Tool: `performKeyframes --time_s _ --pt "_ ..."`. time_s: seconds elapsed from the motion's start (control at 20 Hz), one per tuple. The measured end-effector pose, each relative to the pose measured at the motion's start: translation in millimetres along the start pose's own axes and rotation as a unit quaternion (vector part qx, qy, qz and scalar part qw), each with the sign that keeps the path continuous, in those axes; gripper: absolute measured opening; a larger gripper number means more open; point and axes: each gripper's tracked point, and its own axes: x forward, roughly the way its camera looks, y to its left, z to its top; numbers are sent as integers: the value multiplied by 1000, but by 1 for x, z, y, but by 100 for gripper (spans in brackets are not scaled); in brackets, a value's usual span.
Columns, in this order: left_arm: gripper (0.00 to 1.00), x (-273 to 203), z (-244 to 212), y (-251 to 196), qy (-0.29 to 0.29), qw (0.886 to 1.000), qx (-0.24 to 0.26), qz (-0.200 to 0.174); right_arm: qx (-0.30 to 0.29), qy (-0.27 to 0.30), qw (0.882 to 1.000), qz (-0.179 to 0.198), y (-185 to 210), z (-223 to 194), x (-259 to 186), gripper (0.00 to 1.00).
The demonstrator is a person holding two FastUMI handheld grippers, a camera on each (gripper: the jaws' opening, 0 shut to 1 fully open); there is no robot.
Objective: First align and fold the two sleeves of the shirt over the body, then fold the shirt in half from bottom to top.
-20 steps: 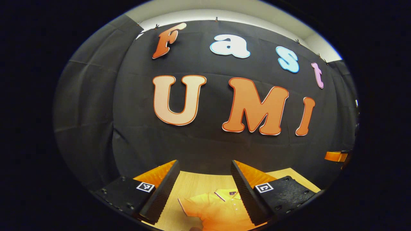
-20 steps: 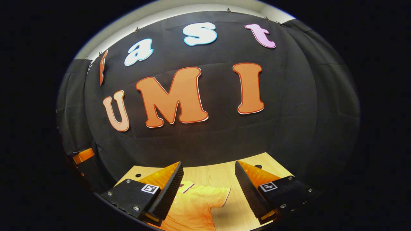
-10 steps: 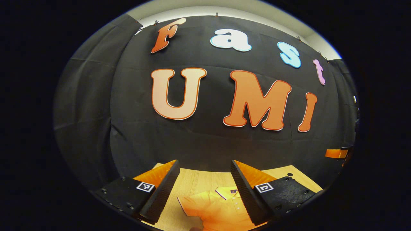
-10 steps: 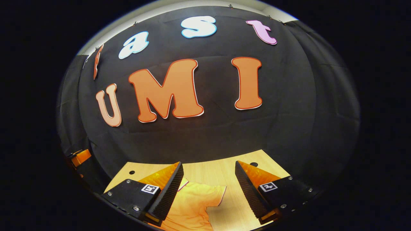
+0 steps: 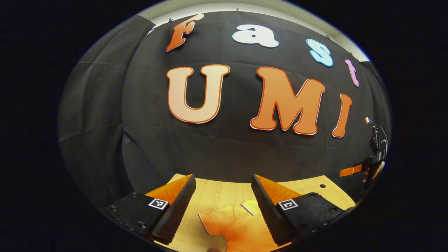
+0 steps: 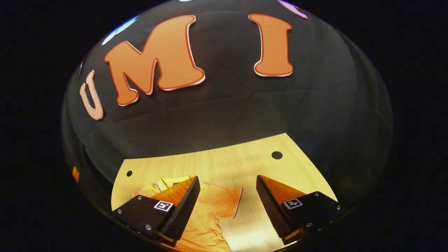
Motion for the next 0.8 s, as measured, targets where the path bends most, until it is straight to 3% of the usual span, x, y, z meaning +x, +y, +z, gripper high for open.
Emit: performKeyframes --time_s 0.3,0.8 --pt "98 11 -28 29 31 999 2 33 -25 144 989 -19 -14 -73 80 99" --pt "98 23 -67 50 81 995 2 54 -23 321 945 -54 -37 -200 161 100"
